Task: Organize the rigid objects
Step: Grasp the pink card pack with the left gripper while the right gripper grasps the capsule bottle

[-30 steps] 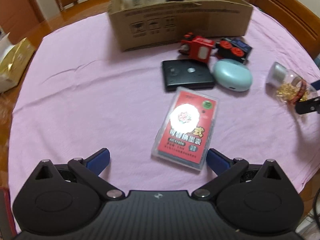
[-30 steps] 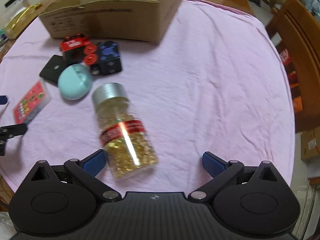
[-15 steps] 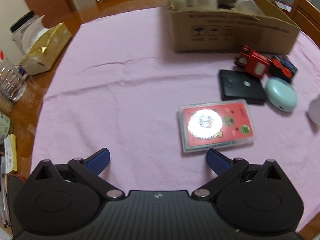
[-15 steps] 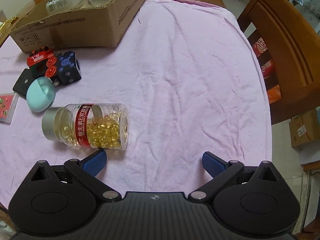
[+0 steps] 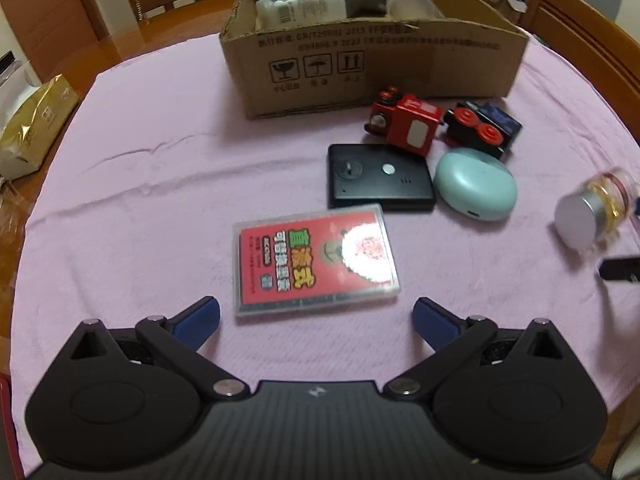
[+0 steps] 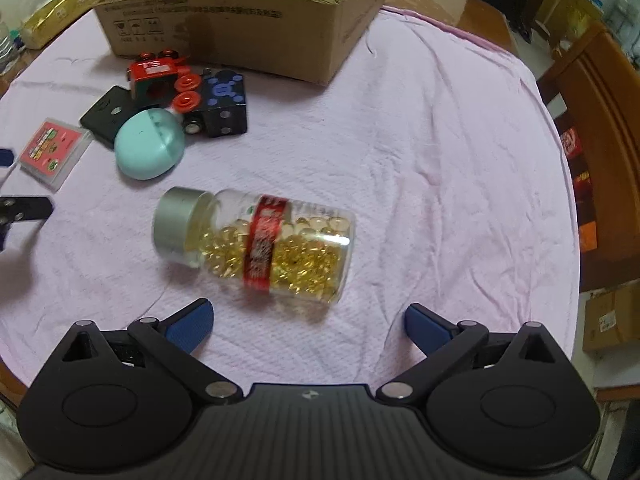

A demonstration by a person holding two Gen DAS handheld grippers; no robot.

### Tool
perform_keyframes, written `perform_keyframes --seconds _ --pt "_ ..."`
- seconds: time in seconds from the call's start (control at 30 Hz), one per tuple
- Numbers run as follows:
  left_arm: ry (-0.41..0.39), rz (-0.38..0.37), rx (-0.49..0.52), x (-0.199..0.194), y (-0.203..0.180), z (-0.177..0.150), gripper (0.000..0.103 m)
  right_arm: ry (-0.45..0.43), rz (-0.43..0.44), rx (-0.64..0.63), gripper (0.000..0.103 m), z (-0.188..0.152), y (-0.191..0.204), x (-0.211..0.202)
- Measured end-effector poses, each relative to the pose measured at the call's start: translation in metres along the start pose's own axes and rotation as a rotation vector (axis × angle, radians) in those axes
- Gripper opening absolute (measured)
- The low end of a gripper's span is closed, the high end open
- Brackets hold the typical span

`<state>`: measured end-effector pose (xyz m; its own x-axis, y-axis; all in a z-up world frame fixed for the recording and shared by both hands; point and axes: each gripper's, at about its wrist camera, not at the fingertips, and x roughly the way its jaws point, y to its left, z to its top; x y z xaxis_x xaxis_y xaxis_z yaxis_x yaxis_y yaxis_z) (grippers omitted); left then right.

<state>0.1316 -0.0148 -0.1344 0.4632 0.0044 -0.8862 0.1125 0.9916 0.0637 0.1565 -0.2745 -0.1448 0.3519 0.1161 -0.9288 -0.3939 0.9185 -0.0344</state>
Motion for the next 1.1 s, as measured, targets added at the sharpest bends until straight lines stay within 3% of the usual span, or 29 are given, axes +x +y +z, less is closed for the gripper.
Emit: perform_keyframes --seconds 0.17,0.7,1.1 --pt "0.011 -0.011 -0.088 0.006 0.004 0.007 0.103 0.006 0.031 0.019 0.103 -0.003 0.009 0.005" --pt "0.007 0.012 -0.124 0.015 0.000 0.023 0.102 -0.063 0.005 0.073 0.103 -0.006 0.007 0.006" --pt "-0.003 -0.003 -0.094 0.009 -0.006 0.022 0.094 -0.050 0.014 0.113 0.103 0.006 0.013 0.008"
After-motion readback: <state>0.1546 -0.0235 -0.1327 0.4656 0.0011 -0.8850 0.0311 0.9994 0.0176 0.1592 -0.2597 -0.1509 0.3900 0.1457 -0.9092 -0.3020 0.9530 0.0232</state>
